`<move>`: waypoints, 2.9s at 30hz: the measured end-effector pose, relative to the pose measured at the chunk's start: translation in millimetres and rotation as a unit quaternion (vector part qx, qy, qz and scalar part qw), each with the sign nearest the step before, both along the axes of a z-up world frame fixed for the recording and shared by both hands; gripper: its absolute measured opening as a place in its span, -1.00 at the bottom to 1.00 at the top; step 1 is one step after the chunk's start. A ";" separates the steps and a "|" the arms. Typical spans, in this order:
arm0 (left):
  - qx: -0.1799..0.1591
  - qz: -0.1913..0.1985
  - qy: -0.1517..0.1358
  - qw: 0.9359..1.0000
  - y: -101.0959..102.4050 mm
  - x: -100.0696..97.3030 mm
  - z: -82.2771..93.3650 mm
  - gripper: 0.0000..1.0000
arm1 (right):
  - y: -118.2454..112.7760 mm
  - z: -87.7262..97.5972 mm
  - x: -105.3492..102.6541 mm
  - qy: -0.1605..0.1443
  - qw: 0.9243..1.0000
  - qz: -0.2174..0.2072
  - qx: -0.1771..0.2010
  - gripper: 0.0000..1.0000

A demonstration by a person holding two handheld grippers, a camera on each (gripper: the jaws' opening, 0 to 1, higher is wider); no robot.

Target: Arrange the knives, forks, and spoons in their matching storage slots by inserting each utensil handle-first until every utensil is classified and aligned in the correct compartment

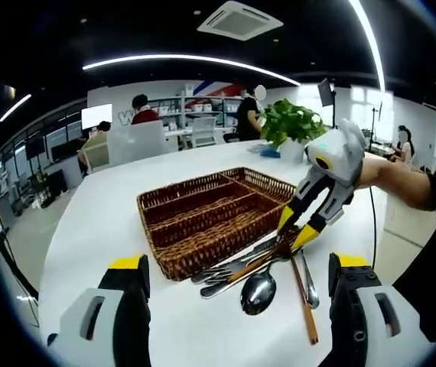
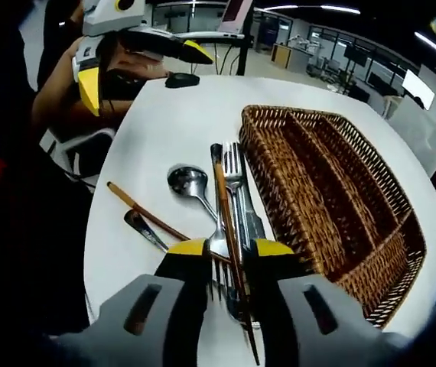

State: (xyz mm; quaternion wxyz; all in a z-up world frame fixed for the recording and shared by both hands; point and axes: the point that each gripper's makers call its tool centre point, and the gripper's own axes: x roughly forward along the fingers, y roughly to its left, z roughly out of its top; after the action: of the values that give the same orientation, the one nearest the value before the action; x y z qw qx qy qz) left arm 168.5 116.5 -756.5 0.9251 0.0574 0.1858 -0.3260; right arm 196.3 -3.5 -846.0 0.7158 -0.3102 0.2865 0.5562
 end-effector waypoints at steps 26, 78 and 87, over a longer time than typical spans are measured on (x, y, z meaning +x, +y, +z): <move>0.001 0.016 0.009 1.000 11.7 -6.7 -7.1 0.99 | 12.3 -16.4 3.6 0.034 0.997 0.063 0.022 -0.91; -0.008 0.007 -0.007 1.000 11.2 5.7 4.5 0.99 | 10.1 60.9 37.2 0.028 0.995 -0.039 0.092 -0.95; -0.011 0.006 -0.008 1.000 9.6 9.3 4.1 0.99 | -6.8 68.7 79.6 0.042 0.978 -0.160 0.124 -0.95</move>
State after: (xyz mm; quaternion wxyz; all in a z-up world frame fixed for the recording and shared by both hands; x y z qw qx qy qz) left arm 177.8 126.0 -752.4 0.9292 0.0486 0.1752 -0.3216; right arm 275.9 -10.2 -777.3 0.8159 -0.1458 0.2913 0.4777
